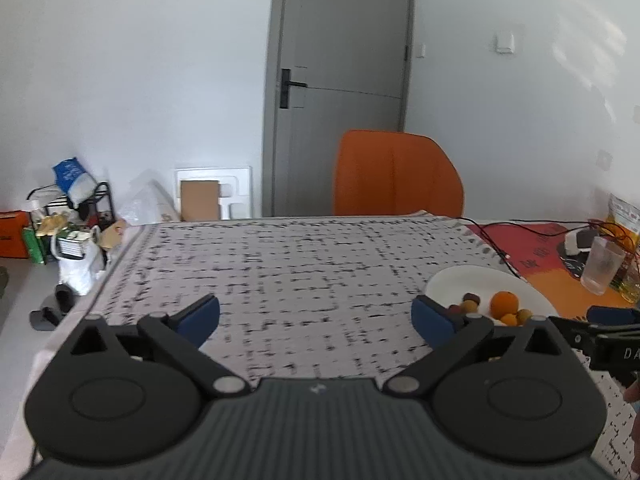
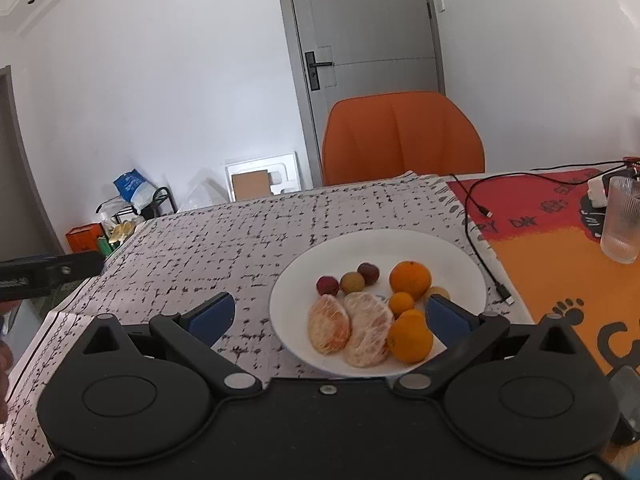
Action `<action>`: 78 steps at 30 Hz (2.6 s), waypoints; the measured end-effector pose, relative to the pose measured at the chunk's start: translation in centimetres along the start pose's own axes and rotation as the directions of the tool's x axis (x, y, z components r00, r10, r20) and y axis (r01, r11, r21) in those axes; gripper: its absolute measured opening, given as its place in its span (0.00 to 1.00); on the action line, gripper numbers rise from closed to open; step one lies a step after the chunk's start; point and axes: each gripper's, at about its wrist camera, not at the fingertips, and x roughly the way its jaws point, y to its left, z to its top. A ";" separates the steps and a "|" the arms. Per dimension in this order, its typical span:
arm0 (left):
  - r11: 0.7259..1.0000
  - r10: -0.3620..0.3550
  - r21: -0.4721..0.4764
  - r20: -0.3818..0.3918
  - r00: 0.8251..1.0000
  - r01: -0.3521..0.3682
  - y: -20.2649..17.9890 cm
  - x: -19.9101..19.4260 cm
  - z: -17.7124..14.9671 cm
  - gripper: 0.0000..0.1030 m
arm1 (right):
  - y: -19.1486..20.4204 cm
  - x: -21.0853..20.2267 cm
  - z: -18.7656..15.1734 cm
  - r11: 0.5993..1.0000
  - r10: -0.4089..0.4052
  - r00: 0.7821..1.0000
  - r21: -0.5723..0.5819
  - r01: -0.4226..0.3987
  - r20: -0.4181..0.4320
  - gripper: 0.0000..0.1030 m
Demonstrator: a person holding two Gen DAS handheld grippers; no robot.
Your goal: Organize fruits
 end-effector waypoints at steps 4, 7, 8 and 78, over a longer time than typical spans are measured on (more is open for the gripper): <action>0.999 0.030 -0.025 0.002 1.000 -0.030 1.7 -1.8 -0.6 1.00 | 1.0 -0.4 -0.4 1.000 0.009 1.000 -0.015 -0.009 -0.010 1.00; 0.998 0.057 -0.030 0.006 0.998 -0.056 2.6 -2.9 -1.0 1.00 | 1.8 -1.0 -0.7 1.000 0.022 1.000 -0.020 -0.022 -0.016 1.00; 0.998 0.065 -0.029 0.009 0.998 -0.065 2.9 -3.3 -1.2 1.00 | 2.2 -1.2 -0.8 0.999 0.031 0.999 -0.026 -0.032 -0.014 1.00; 0.994 0.099 -0.046 -0.019 0.995 -0.100 5.5 -10.9 -7.6 1.00 | 8.3 -6.7 -6.0 0.996 0.027 0.999 -0.091 -0.023 0.044 1.00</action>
